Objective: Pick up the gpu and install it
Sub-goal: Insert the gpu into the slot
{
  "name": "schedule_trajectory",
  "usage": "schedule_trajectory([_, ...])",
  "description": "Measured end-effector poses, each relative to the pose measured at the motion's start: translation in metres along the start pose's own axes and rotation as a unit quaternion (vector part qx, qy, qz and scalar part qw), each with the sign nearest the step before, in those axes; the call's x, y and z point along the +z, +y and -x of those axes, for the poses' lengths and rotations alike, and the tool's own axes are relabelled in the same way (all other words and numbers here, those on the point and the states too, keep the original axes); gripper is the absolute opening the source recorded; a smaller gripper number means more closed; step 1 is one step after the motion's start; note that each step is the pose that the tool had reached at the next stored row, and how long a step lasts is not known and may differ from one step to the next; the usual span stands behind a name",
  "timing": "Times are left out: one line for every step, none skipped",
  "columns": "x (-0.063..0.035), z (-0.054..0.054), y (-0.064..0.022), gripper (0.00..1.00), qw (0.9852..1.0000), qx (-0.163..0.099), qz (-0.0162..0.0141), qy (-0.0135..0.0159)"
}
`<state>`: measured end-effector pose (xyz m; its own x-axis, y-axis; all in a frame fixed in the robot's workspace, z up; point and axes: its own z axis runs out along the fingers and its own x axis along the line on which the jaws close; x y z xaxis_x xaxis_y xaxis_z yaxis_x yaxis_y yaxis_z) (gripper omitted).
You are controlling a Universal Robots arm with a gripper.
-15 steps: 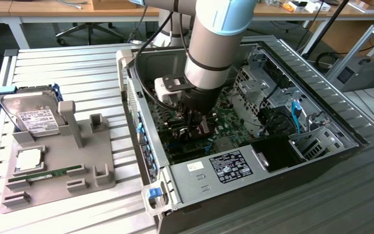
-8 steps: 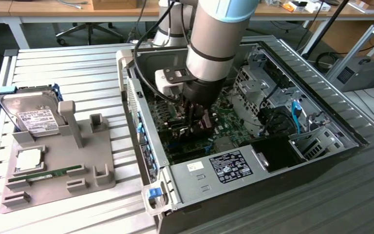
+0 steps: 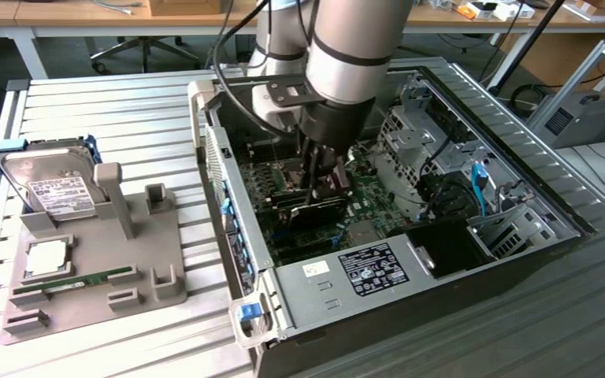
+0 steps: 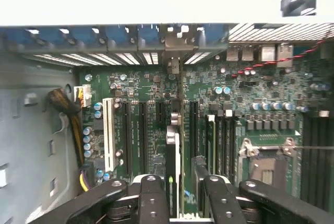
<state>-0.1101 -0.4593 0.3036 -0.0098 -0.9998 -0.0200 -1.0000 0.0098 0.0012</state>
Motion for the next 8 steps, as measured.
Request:
schedule_trajectory([-0.0055, 0.0, 0.0, 0.35, 1.0, 0.0, -0.0001, 0.0])
schedule_trajectory([-0.0105, 0.001, 0.0, 0.35, 1.0, 0.0, -0.0002, 0.0])
schedule_trajectory([-0.0171, 0.001, 0.0, 0.35, 1.0, 0.0, -0.0004, 0.0])
schedule_trajectory([-0.0211, 0.001, 0.0, 0.35, 1.0, 0.0, -0.0006, 0.0001])
schedule_trajectory([-0.0257, 0.002, 0.0, 0.35, 1.0, 0.0, -0.0008, 0.0])
schedule_trajectory([-0.0315, 0.002, 0.0, 0.35, 1.0, 0.0, -0.0009, 0.0001])
schedule_trajectory([-0.0354, 0.002, 0.0, 0.35, 1.0, 0.0, -0.001, 0.0001])
schedule_trajectory([-0.0387, 0.002, 0.0, 0.35, 1.0, 0.0, -0.0012, 0.0001])
